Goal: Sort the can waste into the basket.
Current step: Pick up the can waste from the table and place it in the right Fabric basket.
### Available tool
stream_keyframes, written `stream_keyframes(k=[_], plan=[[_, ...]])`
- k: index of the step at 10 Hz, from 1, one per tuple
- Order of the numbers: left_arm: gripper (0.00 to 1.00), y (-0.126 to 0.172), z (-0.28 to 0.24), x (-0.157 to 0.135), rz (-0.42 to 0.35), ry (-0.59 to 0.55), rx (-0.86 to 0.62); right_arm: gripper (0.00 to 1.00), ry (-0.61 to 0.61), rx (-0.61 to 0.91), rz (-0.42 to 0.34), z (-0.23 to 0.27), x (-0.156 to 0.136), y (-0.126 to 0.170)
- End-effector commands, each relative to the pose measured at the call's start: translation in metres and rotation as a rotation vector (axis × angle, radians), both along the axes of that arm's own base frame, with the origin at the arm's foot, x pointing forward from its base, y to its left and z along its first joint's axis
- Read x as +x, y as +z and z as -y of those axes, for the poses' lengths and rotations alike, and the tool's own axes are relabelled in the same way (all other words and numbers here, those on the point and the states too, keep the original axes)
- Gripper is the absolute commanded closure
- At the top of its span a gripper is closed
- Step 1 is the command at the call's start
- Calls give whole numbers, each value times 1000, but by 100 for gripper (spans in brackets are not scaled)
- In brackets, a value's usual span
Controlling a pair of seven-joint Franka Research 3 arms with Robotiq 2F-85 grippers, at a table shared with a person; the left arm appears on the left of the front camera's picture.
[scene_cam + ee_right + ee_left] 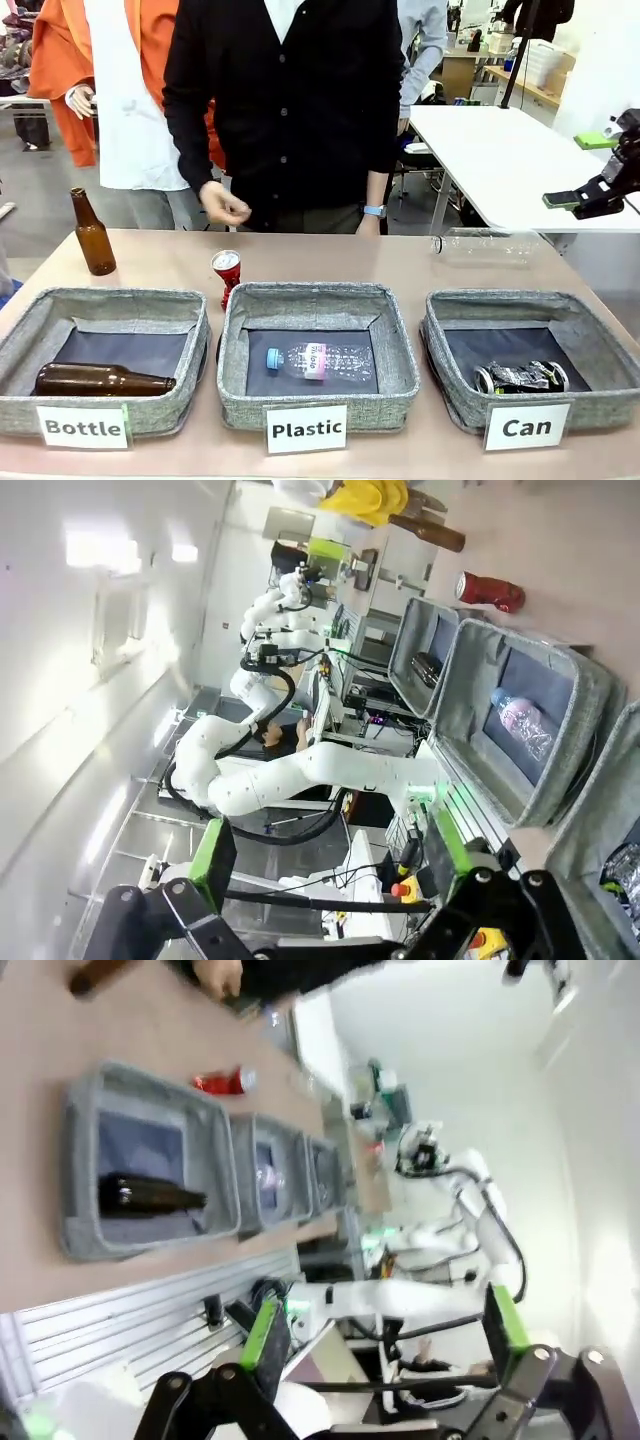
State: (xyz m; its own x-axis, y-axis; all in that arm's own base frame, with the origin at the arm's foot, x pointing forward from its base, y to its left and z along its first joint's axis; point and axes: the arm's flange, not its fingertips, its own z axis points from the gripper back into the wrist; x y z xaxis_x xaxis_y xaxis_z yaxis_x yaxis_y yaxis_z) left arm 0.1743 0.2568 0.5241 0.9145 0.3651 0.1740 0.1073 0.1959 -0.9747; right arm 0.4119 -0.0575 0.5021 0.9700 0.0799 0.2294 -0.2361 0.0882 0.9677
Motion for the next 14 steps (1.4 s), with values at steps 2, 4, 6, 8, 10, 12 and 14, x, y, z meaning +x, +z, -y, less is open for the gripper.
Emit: stream_keyframes(k=[2,4,6,8,10,12,14], plan=[[0,-33,83,1,63,-105,22,0,16,2,23,7,-1,-1],[0,-48,101,5,58,-83,30,0,16,2,23,7,-1,-1],[0,-38,92,9,31,-123,28,0,16,2,23,7,-1,-1],[0,-38,92,9,31,-123,28,0,16,2,23,7,-1,-1],[0,-38,92,9,31,-123,28,0,16,2,23,7,-1,-1],[0,-38,92,9,31,-123,28,0,16,2,23,7,-1,-1],[0,-40,93,9,34,-117,28,0,16,2,23,7,-1,-1]])
